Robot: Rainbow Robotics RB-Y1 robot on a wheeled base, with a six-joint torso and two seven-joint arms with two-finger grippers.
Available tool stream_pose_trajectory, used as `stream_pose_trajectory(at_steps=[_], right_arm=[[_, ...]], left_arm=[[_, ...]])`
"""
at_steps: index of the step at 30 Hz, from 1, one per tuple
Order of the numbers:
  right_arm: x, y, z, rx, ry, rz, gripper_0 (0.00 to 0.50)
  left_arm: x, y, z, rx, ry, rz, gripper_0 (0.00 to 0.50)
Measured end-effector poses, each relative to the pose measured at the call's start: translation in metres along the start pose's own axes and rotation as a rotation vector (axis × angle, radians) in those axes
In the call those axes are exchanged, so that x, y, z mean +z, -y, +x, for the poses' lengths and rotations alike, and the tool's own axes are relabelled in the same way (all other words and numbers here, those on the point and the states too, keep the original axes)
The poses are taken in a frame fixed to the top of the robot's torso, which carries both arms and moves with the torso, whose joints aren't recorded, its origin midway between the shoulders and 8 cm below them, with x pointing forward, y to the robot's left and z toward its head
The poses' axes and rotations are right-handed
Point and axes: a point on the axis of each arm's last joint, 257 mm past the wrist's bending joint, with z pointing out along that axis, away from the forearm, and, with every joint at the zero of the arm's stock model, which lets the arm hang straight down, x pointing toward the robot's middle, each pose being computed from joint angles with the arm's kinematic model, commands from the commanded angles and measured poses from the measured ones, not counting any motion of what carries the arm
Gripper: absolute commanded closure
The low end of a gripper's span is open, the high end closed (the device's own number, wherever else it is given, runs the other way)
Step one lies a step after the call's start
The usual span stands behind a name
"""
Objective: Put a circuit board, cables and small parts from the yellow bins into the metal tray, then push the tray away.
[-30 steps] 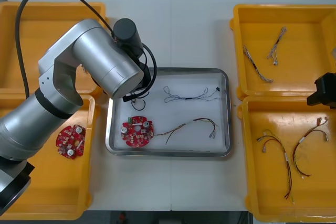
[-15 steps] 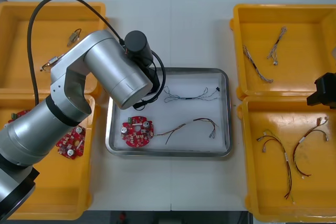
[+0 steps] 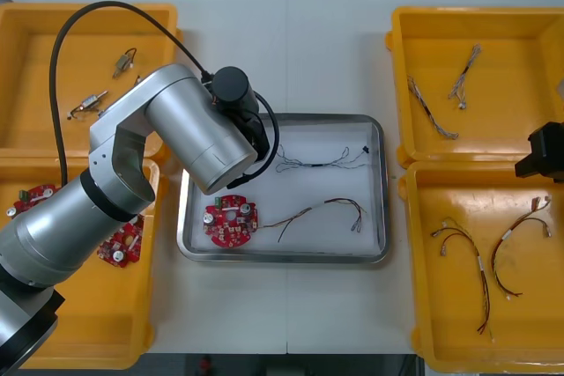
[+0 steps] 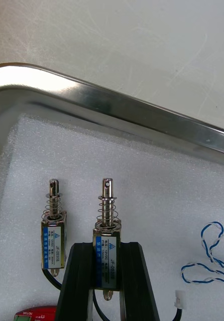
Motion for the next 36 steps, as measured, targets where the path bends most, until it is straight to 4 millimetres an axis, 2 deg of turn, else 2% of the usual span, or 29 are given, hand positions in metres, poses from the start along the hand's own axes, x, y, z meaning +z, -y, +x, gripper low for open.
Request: stream_pose_trajectory(at_steps=[2, 4, 9, 23, 26, 28, 30, 36], right_arm=[[0.0, 0.0, 0.0, 0.0, 0.0, 0.0, 0.0], [0.0, 0.0, 0.0, 0.0, 0.0, 0.0, 0.0], [0.0, 0.0, 0.0, 0.0, 0.0, 0.0, 0.0], [0.0, 0.0, 0.0, 0.0, 0.0, 0.0, 0.0], [0.0, 0.0, 0.0, 0.0, 0.0, 0.0, 0.0], [0.0, 0.0, 0.0, 0.0, 0.0, 0.0, 0.0], [0.0, 0.0, 0.0, 0.0, 0.0, 0.0, 0.0], [0.0, 0.0, 0.0, 0.0, 0.0, 0.0, 0.0]], left_arm=[[0.0, 0.0, 0.0, 0.0, 0.001, -0.001, 0.341], [0.0, -0.001, -0.001, 0.001, 0.004, -0.002, 0.28], [0.002, -0.001, -0.001, 0.025, 0.033, -0.015, 0.216], [0.0, -0.003, 0.004, 0.039, 0.024, -0.026, 0.106], [-0.013, -0.01, 0.006, 0.024, -0.021, -0.043, 0.06], [-0.027, -0.012, 0.004, 0.007, -0.059, -0.039, 0.019], [-0.043, -0.015, -0.002, -0.009, -0.093, -0.029, 0.002], [-0.085, -0.031, -0.029, 0.008, -0.136, -0.01, 0.0]])
